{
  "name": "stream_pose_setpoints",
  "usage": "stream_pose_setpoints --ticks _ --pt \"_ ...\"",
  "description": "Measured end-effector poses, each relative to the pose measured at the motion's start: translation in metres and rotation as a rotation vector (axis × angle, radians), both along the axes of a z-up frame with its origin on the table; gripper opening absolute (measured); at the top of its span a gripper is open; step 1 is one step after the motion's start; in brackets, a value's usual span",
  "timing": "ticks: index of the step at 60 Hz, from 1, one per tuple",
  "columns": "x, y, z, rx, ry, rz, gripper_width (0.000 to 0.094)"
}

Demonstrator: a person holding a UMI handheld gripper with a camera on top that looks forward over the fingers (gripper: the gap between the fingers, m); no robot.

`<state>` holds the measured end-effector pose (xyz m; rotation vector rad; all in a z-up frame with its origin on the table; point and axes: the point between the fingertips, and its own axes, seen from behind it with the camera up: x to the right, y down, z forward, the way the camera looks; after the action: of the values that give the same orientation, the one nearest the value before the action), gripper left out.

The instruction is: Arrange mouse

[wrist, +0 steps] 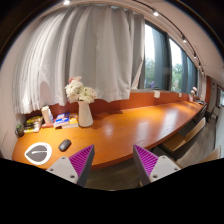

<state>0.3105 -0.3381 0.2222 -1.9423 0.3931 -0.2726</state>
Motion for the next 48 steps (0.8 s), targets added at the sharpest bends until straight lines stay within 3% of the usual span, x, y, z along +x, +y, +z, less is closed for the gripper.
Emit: stream_pose_setpoints --ticks 10,23,32,48 --pt "-0.03 -0.001 -0.065 -0.139 0.008 0.079 0.0755" --pt "-0.124 0.074 -0.171 -0.262 0.052 0.256 0.0773" --pt "-0.179 0.129 -0.206 -0.298 0.096 0.338 0.0775" --pt "-0.213 0.245 -0.232 -0.338 0.074 0.385 0.0778"
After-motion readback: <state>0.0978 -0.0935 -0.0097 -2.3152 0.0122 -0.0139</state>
